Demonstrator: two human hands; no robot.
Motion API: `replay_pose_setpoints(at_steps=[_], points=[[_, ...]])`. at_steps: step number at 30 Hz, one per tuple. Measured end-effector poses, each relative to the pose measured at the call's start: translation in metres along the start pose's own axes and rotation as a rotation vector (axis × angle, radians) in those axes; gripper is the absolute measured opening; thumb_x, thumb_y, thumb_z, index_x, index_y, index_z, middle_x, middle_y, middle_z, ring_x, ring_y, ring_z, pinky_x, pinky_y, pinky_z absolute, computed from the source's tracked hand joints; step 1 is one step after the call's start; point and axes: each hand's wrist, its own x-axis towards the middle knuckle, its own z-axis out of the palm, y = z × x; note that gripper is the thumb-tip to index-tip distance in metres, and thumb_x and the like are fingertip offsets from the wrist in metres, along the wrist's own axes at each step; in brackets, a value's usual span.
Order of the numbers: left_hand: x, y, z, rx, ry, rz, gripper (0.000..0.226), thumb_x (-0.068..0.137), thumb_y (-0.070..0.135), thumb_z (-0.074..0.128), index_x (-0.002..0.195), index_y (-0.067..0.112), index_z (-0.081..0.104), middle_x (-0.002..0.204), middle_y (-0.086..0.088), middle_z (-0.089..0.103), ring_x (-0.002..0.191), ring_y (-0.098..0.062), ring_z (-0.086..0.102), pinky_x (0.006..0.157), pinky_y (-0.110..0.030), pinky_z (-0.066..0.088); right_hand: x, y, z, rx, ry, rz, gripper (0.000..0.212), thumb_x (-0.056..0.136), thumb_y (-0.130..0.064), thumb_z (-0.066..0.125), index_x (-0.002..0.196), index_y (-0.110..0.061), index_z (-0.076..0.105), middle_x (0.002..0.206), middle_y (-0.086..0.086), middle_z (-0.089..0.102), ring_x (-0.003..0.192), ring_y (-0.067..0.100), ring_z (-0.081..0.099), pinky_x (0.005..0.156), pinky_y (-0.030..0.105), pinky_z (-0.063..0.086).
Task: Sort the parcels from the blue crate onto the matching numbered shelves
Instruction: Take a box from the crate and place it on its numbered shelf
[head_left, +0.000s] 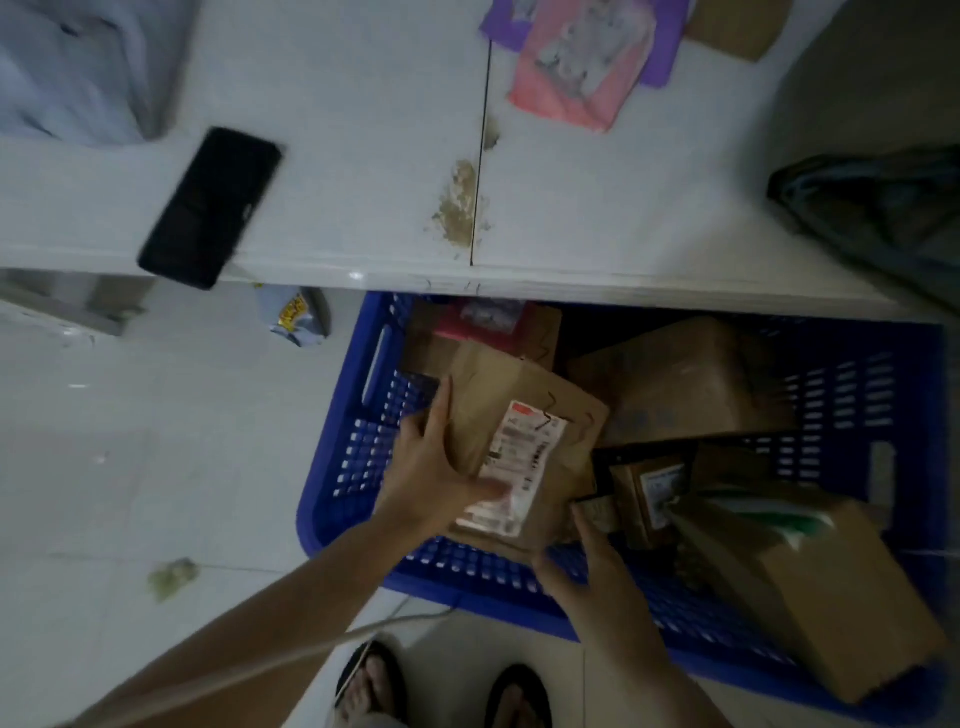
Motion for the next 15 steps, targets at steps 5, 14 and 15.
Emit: replay_pose_setpoints(at_steps=[5,14,15], points=[[-0.072,0.060,-0.042,-0.655,-0.238,-0.078,0.120,0.052,0.019,0.088,0.146,0.029,0.014,0.123,-0.003,0.060,0.102,-0.020,0.066,0.082,-0.035,0.058,-0.065,-0.044,-0.040,0.651,0.022,0.028,0.105,0.069,-0.034,0.079,0.151,-0.027,0.014,0.154,-0.003,0.028,0.139,0.019,0.032,0.110,0.038,0.033],[-0.248,0.163,-0.141,-0.907,-0.310,0.000,0.117,0.035,0.026,0.096,0.131,0.028,0.029,0.110,-0.003,0.068,0.089,-0.019,0.072,0.066,-0.029,0.058,-0.273,-0.096,-0.118,0.751,-0.046,-0.280,0.099,0.039,-0.046,0.092,0.127,-0.044,0.048,0.127,-0.008,0.061,0.120,0.021,0.055,0.106,0.046,0.040],[-0.268,0.171,-0.151,-0.908,-0.340,0.054,0.123,0.030,0.032,0.096,0.133,0.032,0.028,0.115,-0.001,0.067,0.097,-0.019,0.070,0.075,-0.032,0.058,-0.295,-0.099,-0.124,0.705,-0.015,-0.313,0.088,0.045,-0.050,0.089,0.122,-0.049,0.048,0.129,-0.012,0.058,0.123,0.017,0.052,0.109,0.043,0.037]])
